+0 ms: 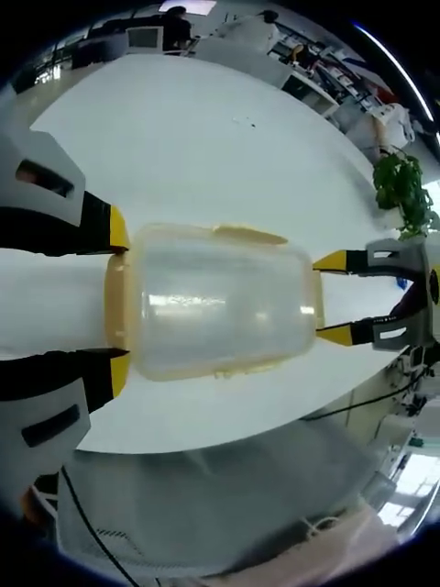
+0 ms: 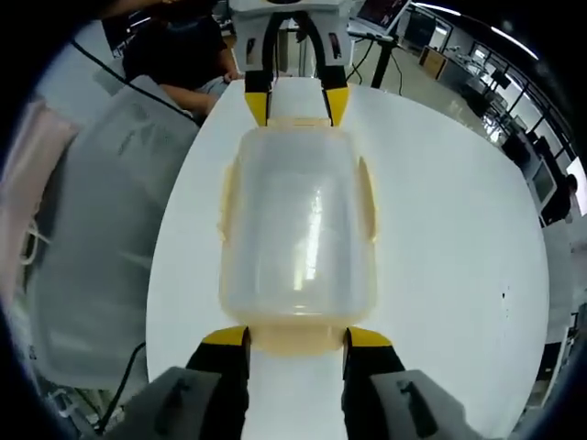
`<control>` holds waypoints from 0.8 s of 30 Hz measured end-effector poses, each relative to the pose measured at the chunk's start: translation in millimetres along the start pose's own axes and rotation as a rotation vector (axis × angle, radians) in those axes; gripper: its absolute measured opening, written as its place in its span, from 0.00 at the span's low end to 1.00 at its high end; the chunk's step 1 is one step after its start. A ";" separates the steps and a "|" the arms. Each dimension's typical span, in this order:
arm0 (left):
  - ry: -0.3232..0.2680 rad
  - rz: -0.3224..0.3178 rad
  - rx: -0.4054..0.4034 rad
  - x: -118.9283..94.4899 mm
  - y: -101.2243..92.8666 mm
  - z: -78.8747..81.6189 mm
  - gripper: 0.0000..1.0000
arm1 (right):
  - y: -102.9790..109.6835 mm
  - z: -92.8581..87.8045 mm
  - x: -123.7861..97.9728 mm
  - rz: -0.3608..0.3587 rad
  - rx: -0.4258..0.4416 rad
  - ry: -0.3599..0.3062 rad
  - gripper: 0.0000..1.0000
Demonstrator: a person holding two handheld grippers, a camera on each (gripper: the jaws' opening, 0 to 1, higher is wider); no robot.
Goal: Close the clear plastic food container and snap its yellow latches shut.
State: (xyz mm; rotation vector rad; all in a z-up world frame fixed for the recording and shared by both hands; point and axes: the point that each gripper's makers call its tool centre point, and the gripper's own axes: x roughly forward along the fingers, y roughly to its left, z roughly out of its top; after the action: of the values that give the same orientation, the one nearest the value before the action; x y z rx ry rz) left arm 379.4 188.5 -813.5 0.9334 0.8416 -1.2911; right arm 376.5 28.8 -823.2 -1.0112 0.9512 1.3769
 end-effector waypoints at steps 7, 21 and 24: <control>0.003 -0.017 -0.022 2.6 -3.9 -4.2 0.37 | 1.2 1.3 5.5 0.026 -0.009 0.008 0.37; -0.009 -0.023 -0.034 6.6 -2.0 -7.6 0.37 | -0.5 2.6 4.6 0.036 -0.004 0.003 0.37; -0.008 -0.027 -0.030 6.5 -1.1 -6.9 0.37 | -0.5 3.1 2.8 0.036 0.002 0.000 0.37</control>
State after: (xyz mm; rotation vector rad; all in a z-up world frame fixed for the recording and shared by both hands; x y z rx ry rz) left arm 379.0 192.1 -822.4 0.8957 0.8681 -1.3018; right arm 376.8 32.6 -824.9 -0.9970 0.9749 1.4050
